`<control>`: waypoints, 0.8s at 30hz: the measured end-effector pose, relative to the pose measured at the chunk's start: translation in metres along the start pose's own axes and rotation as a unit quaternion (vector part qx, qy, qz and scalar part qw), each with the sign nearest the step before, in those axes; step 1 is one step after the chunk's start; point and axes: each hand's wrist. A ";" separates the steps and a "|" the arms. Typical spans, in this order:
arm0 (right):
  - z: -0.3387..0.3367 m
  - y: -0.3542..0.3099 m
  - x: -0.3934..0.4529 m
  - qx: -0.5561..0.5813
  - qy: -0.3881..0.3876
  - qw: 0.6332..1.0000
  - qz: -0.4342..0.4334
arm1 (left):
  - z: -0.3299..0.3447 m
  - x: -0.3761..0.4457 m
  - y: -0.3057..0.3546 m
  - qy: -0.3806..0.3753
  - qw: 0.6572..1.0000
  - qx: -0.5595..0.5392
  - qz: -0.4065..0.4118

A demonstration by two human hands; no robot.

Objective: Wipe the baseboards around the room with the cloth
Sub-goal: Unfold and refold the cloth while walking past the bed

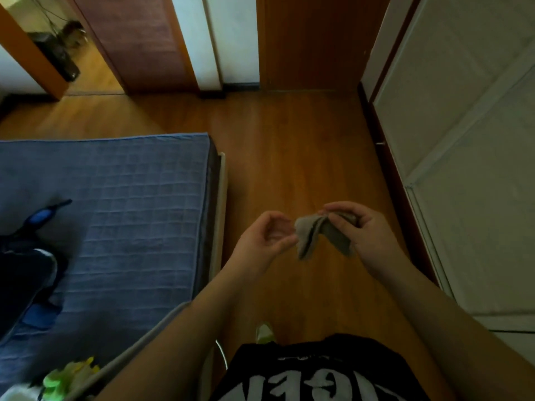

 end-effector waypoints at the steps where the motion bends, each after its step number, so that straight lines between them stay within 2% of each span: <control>1: -0.002 -0.005 0.011 0.009 0.009 1.000 -0.001 | -0.003 0.016 0.002 -0.023 0.999 0.019 0.012; 5: -0.020 -0.021 0.060 0.021 0.023 0.999 -0.001 | 0.005 0.079 0.004 -0.108 0.985 0.120 0.056; 9: -0.041 -0.033 0.118 0.023 0.027 0.999 -0.003 | 0.023 0.139 -0.005 -0.130 0.988 0.070 0.052; 17: -0.092 -0.077 0.263 0.094 -0.019 0.995 0.025 | 0.013 0.285 0.003 -0.020 0.987 0.147 0.052; 21: -0.111 -0.106 0.327 0.045 -0.053 0.998 -0.009 | -0.014 0.337 0.011 0.073 0.980 0.179 0.045; 24: -0.111 -0.118 0.372 -0.061 -0.048 0.996 -0.053 | -0.042 0.365 0.016 0.148 0.971 0.181 0.045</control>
Point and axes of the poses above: each hand's wrist, its own x-axis towards the middle knuckle, its own z-axis out of the palm, y = z × x, and after that the axes turned 9 degrees about z, right-handed
